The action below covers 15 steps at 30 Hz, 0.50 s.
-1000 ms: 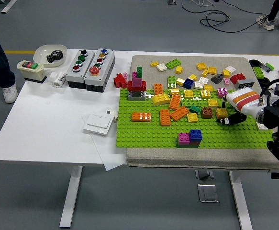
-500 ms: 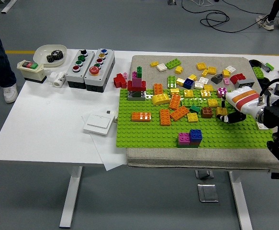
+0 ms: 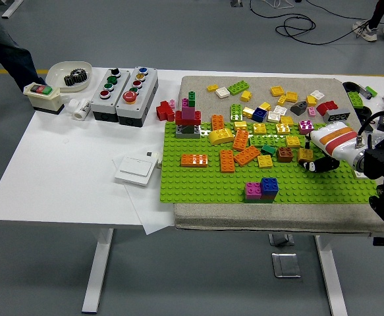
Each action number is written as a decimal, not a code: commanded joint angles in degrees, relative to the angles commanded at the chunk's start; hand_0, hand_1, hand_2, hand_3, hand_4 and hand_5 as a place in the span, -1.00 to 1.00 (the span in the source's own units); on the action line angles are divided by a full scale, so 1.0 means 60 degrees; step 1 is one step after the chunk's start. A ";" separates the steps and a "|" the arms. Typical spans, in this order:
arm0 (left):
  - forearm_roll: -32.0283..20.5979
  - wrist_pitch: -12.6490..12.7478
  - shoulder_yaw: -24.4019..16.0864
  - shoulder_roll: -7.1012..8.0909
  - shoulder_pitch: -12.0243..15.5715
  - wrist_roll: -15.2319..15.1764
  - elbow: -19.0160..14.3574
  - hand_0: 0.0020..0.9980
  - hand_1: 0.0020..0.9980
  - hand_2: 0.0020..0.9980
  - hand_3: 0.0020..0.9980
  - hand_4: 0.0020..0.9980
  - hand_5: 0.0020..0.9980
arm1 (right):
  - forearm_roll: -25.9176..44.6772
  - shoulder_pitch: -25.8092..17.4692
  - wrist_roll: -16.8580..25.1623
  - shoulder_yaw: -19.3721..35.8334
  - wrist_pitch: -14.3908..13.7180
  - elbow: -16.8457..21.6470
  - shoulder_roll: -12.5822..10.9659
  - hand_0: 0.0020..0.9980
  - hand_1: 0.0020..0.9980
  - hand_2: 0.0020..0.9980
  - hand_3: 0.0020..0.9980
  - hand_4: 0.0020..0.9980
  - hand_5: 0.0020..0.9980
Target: Pick up the brick,pile it on top of brick,press brick,pick up the brick,pile it on top of brick,press brick
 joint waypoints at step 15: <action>0.0034 -0.0008 -0.0016 -0.0001 0.0015 0.0012 0.0003 0.40 0.45 0.50 0.23 0.44 0.37 | 0.0000 -0.0079 0.0152 -0.0034 -0.0338 0.0171 -0.0110 -0.68 -0.81 -0.69 -0.02 0.45 0.04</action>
